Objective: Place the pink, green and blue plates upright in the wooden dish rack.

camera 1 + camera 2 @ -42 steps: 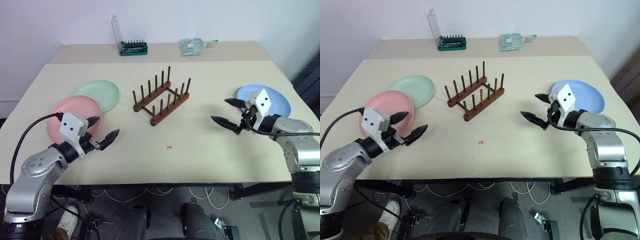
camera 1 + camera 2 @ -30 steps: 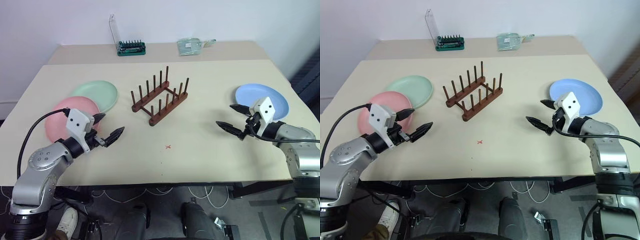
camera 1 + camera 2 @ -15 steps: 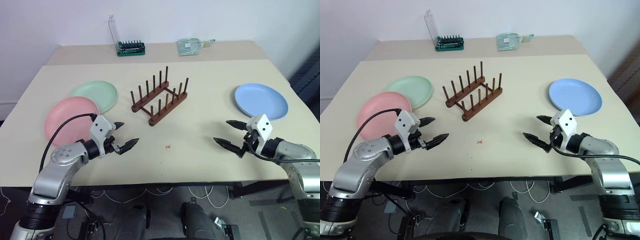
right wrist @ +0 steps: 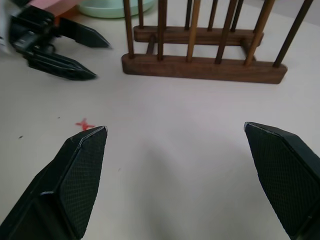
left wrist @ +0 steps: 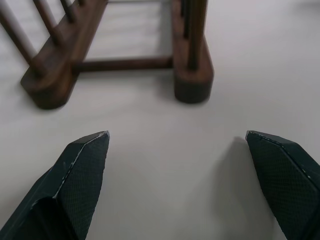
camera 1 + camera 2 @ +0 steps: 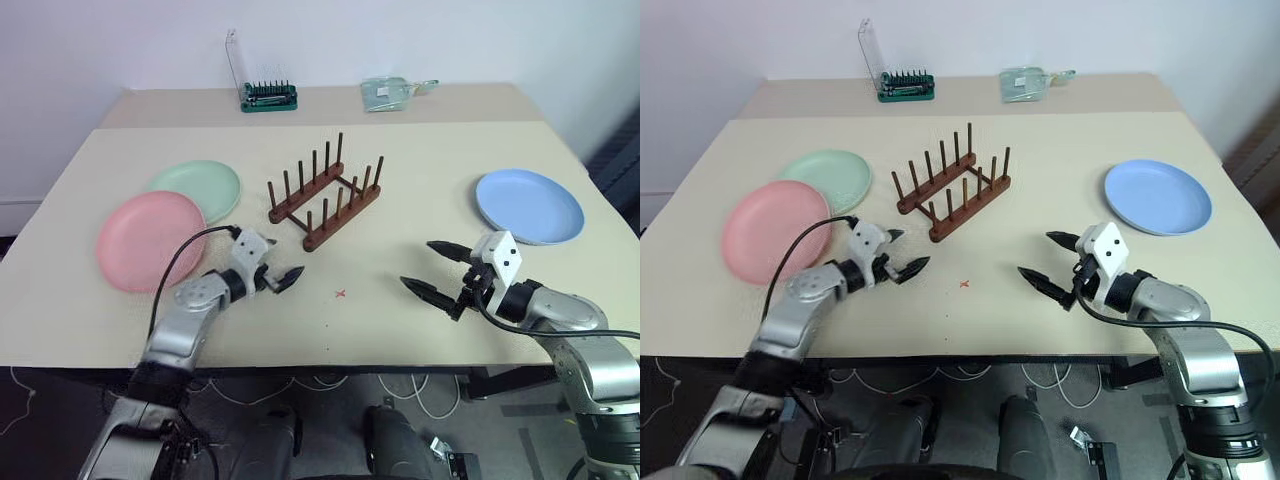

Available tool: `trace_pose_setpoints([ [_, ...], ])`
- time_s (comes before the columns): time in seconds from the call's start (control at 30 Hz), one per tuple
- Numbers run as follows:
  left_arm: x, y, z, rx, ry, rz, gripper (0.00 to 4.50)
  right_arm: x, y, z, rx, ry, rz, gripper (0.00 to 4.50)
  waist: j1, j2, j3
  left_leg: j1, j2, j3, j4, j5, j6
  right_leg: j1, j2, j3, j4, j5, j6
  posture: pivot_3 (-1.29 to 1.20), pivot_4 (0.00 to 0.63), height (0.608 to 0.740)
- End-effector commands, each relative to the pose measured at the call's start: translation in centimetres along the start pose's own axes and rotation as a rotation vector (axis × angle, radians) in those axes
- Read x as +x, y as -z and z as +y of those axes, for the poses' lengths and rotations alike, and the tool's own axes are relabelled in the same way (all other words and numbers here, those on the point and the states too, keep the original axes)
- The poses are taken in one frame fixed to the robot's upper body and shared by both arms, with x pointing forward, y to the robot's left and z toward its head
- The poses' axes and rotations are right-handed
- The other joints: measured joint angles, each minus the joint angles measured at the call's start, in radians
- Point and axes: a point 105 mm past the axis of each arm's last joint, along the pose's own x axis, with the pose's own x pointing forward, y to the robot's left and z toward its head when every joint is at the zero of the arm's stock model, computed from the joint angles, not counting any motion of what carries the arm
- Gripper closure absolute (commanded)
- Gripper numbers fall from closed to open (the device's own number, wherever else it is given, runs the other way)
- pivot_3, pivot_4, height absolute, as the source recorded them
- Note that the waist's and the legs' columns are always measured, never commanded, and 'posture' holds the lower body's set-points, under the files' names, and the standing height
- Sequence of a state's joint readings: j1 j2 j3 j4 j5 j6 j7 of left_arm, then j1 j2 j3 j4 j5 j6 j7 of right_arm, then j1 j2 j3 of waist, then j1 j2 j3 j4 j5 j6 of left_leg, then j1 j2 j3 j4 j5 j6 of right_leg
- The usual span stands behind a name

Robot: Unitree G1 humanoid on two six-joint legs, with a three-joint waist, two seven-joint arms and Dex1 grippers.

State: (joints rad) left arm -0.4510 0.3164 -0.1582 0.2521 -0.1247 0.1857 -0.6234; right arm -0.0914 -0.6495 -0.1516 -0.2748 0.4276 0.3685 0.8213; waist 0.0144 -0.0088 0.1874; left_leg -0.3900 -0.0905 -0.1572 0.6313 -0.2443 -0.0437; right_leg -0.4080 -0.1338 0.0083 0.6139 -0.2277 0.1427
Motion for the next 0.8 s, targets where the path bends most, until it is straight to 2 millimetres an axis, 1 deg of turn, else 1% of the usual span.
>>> trace_pose_setpoints([
  [0.03,1.5,-0.4,-0.4,0.049,0.02,-0.001,0.01,0.1,-1.6,0.0,-0.036,0.006,-0.04,0.02,-0.001,-0.001,0.0,0.0,0.0,0.0,0.0,0.0,0.0,0.0,0.0,0.0,-0.001,0.0,0.0,0.0,0.15,0.74],
  [0.13,2.0,-0.5,-0.8,0.046,0.042,0.0,0.01,0.3,-2.0,0.2,-0.038,0.008,-0.047,0.02,-0.009,0.0,0.0,0.0,0.0,0.001,-0.001,0.0,0.001,-0.001,0.0,0.001,-0.001,0.0,0.001,0.0,0.15,0.74],
  [0.17,2.2,-0.5,-1.3,0.041,0.058,0.001,0.01,0.4,-2.1,0.4,-0.036,0.007,-0.049,0.02,-0.008,0.0,0.0,0.0,0.0,0.001,-0.001,0.0,0.001,-0.001,0.0,0.001,0.0,0.0,0.001,0.0,0.15,0.74],
  [0.27,2.3,-0.4,-2.0,0.031,0.077,0.003,0.01,0.7,-2.3,1.0,-0.029,0.006,-0.051,0.02,-0.003,0.0,-0.001,0.0,0.0,0.001,0.0,0.0,0.001,-0.001,0.0,0.001,0.0,0.0,0.001,0.0,0.15,0.74],
  [0.3,2.2,-0.4,-1.9,0.031,0.075,0.001,0.53,0.7,-2.4,1.0,-0.028,0.006,-0.051,0.0,-0.003,0.0,-0.001,0.0,0.0,0.001,0.0,0.0,0.001,0.0,0.0,0.001,0.0,0.0,0.001,0.0,0.15,0.74],
  [0.33,2.1,-0.4,-1.8,0.029,0.072,-0.002,0.83,0.8,-2.5,1.1,-0.027,0.005,-0.051,0.0,-0.003,0.0,-0.001,0.0,0.0,0.001,0.0,0.0,0.001,0.0,0.0,0.001,0.0,0.0,0.001,0.0,0.15,0.74],
  [0.37,2.0,-0.5,-1.8,0.028,0.07,-0.005,1.35,0.8,-2.6,1.2,-0.026,0.005,-0.051,0.0,-0.003,0.0,-0.001,0.0,0.0,0.001,0.0,0.0,0.001,0.0,0.0,0.001,0.0,0.0,0.001,0.0,0.15,0.74],
  [0.4,1.9,-0.5,-1.7,0.027,0.068,-0.006,1.78,0.9,-2.7,1.3,-0.026,0.004,-0.052,0.0,-0.003,0.0,-0.001,0.0,0.0,0.001,0.0,0.0,0.001,0.0,0.0,0.001,0.0,0.0,0.001,0.0,0.15,0.74],
  [0.5,1.8,-0.5,-1.6,0.041,0.061,-0.003,3.38,0.9,-2.9,1.1,-0.027,0.006,-0.052,0.0,-0.005,0.0,-0.001,0.001,0.0,0.001,0.0,0.0,0.001,0.0,0.0,0.001,0.0,0.0,0.001,0.0,0.15,0.74],
  [0.53,1.8,-0.6,-1.6,0.048,0.061,-0.008,3.79,0.9,-2.9,1.0,-0.028,0.007,-0.049,0.0,-0.005,0.0,-0.001,0.001,0.0,0.001,0.0,0.0,0.001,0.0,0.0,0.001,0.0,0.0,0.001,0.0,0.15,0.74],
  [0.67,2.0,-1.6,-2.0,0.071,0.104,-0.046,3.83,0.2,-2.3,0.5,-0.051,0.017,-0.008,0.0,-0.004,0.0,-0.001,0.001,0.0,0.001,0.0,0.0,0.001,0.0,0.0,0.001,0.0,0.0,0.001,0.0,0.15,0.74],
  [0.8,1.6,-3.0,-4.1,0.105,0.306,-0.104,3.83,-1.1,-1.0,0.3,-0.058,0.018,0.064,0.0,-0.001,-0.001,0.0,0.0,0.0,0.001,0.0,0.0,0.001,0.0,0.0,0.001,0.0,0.0,0.001,0.0,0.15,0.74],
])
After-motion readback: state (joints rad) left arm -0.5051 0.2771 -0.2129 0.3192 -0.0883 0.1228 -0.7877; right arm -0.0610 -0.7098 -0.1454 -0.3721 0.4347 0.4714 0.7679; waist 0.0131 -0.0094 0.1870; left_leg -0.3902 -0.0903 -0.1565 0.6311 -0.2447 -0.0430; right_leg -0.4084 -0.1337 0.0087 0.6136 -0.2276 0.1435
